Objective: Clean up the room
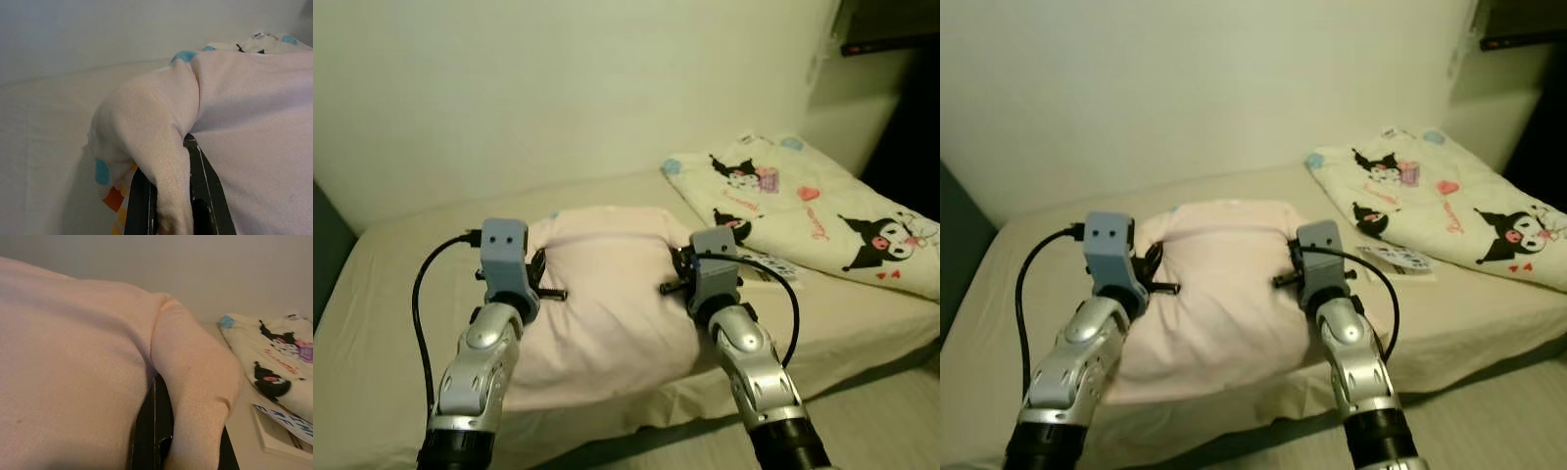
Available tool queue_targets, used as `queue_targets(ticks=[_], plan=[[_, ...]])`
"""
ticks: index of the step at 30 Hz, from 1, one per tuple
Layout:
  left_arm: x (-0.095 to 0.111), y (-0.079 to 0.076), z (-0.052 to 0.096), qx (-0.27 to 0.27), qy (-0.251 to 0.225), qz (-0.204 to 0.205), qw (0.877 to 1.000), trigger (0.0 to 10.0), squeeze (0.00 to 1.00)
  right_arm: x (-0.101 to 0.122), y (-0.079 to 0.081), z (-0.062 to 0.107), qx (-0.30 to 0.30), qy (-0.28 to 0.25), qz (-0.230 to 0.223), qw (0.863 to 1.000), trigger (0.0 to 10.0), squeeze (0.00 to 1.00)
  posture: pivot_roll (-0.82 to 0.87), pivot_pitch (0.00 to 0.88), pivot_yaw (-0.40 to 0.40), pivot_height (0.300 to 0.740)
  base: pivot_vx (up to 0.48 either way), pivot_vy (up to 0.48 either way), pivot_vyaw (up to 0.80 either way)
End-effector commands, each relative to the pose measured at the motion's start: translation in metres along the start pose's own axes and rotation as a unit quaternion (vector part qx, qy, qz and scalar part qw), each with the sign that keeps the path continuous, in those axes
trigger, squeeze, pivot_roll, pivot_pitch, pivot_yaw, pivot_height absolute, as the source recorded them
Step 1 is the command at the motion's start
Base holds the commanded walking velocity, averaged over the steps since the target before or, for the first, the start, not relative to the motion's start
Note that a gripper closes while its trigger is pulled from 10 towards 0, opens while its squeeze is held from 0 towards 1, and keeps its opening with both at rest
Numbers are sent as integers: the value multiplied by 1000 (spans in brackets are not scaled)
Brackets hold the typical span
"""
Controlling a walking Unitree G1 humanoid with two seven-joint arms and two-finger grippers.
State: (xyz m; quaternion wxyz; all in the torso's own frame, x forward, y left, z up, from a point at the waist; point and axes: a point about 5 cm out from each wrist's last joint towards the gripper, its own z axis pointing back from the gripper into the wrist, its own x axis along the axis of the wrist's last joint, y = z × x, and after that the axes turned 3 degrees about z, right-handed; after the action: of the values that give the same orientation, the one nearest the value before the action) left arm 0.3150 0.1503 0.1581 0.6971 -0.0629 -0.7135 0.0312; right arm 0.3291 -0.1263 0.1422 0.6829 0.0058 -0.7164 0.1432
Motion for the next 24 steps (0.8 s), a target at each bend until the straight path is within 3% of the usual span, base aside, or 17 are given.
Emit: queue_targets(ticks=[1,3,12,13,20,24], plan=[[14,0,1,-1,-40,-6,999,10000,0,13,-3,-1,-5,-30,-2,1000,10000,0,-82,36,18,740,0,0,0],[14,-1,2,-3,-42,-11,999,10000,0,13,-3,-1,-5,-31,-2,1000,10000,0,-82,36,18,740,0,0,0],[13,0,3,9,-38,-16,999,10000,0,13,-2,-1,-5,-31,-2,1000,10000,0,-83,39,19,740,0,-480,0],[13,0,3,11,-38,0,999,10000,0,13,-3,-1,-5,-31,-3,1000,10000,0,-84,39,20,740,0,0,0],[12,0,1,14,-30,-4,999,10000,0,12,-3,-1,-5,-22,-3,1000,10000,0,-85,42,21,740,0,0,0],[11,1,1,18,-27,-7,999,10000,0,12,-5,-2,-10,-17,21,1000,10000,0,-87,45,24,740,0,0,800]])
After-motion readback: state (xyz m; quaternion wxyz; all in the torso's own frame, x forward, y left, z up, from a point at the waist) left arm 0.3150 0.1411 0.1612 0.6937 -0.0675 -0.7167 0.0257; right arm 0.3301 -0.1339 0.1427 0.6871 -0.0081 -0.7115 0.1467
